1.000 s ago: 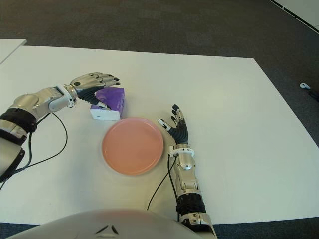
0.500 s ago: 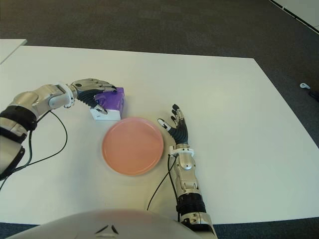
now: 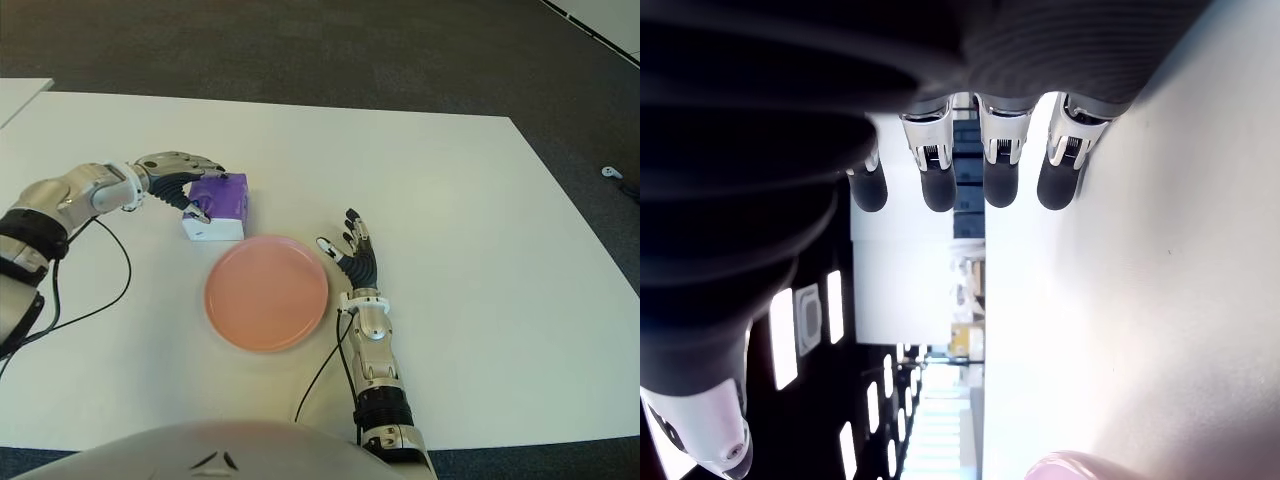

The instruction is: Put the tissue paper into the plate.

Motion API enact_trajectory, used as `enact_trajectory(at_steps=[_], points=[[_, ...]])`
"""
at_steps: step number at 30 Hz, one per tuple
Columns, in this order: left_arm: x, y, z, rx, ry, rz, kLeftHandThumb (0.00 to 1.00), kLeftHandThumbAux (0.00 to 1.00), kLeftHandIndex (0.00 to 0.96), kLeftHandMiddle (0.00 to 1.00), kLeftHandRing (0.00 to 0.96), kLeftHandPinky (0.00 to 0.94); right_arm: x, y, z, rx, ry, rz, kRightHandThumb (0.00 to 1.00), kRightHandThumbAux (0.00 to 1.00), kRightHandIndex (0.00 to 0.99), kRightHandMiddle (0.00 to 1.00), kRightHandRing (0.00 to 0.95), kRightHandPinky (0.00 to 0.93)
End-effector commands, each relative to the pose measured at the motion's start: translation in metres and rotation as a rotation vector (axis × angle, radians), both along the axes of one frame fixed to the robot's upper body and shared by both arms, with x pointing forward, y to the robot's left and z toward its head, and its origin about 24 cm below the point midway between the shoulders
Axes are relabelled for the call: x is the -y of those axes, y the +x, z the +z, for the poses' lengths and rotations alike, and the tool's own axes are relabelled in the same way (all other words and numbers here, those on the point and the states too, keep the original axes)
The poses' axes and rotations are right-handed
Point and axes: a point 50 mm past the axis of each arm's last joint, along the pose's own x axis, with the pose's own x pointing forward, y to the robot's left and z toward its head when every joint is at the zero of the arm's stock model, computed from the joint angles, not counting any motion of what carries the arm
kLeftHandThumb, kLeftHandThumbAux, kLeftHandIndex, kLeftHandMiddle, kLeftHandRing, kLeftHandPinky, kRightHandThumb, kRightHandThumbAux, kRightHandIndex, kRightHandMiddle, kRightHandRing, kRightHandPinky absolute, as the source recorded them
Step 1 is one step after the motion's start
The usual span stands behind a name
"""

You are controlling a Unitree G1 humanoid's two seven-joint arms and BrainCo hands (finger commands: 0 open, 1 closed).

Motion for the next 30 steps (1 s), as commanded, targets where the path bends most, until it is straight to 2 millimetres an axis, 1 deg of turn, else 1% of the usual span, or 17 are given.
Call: enact_trajectory(at_steps=[1, 10, 17, 30], points=[[-0.002, -0.002, -0.004, -0.028, 0.021, 0.003, 0.038, 0.346, 0.0, 0.0, 0.0, 0.0, 0.001, -0.01, -0.02, -0.122, 0.005, 0.0, 0.0, 0.657, 0.0, 0.0, 0.0, 0.0], [-0.001, -0.004, -0.008, -0.054, 0.051, -0.006, 0.031, 0.344, 0.0, 0.0, 0.0, 0.0, 0.001, -0.011, -0.021, -0.126, 0.009, -0.002, 0.0, 0.66, 0.0, 0.0, 0.0, 0.0], [0.0, -0.007, -0.02, -0.071, 0.081, -0.009, 0.029, 0.336, 0.0, 0.0, 0.0, 0.0, 0.001, -0.012, -0.02, -0.123, 0.007, 0.012, 0.0, 0.657, 0.0, 0.0, 0.0, 0.0], [0.005, -0.014, -0.036, -0.06, 0.062, -0.054, 0.035, 0.311, 0.0, 0.0, 0.0, 0.0, 0.003, -0.016, -0.021, -0.125, 0.01, 0.021, 0.0, 0.645, 0.0, 0.0, 0.0, 0.0]])
